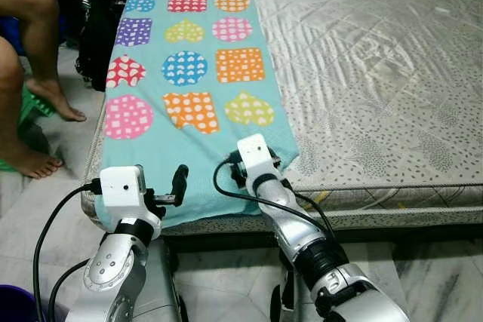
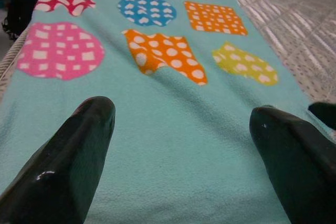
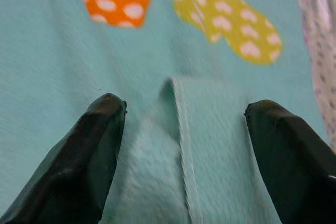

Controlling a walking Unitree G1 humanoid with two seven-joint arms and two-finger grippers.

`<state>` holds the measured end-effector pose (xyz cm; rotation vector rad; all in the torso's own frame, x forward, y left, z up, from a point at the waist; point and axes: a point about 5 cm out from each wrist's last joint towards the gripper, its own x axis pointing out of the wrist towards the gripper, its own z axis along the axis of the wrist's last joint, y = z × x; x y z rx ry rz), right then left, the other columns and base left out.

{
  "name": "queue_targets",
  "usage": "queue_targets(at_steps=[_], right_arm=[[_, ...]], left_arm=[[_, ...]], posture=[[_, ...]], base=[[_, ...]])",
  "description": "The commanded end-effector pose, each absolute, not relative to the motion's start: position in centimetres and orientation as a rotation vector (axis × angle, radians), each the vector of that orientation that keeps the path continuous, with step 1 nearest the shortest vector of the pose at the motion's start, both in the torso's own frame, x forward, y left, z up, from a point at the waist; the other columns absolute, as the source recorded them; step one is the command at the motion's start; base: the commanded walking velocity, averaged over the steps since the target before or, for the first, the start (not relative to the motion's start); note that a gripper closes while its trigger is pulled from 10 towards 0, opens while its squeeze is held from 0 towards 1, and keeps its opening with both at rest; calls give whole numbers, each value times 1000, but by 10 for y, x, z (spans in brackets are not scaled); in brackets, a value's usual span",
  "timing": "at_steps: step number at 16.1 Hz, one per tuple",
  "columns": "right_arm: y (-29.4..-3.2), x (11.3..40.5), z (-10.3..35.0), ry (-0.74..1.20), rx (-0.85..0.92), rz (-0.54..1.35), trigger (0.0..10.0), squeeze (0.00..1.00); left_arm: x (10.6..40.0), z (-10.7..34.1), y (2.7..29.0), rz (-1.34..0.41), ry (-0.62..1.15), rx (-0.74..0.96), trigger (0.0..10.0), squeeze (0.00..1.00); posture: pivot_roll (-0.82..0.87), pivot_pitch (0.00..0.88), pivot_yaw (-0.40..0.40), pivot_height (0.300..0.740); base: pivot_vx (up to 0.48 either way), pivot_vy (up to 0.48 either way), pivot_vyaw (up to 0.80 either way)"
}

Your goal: Clean up the room

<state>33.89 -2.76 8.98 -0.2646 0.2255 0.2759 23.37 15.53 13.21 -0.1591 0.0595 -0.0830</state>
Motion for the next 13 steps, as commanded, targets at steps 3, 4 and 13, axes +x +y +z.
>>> queue_targets(at_steps=[3, 4, 13], right_arm=[[-19, 343, 93, 227, -222, 268, 9451, 0], [-20, 343, 93, 231, -210, 265, 9490, 0], [6, 335, 92, 331, -100, 561, 10000, 0]], left_arm=[[232, 130, 158, -65, 70, -152, 10000, 0], [232, 130, 158, -66, 71, -152, 10000, 0], [232, 130, 158, -65, 74, -152, 10000, 0]], posture=[[14, 186, -15, 550], [14, 187, -14, 550], [16, 186, -12, 550]], base=[[0, 0, 0], [0, 0, 0], [0, 0, 0]])
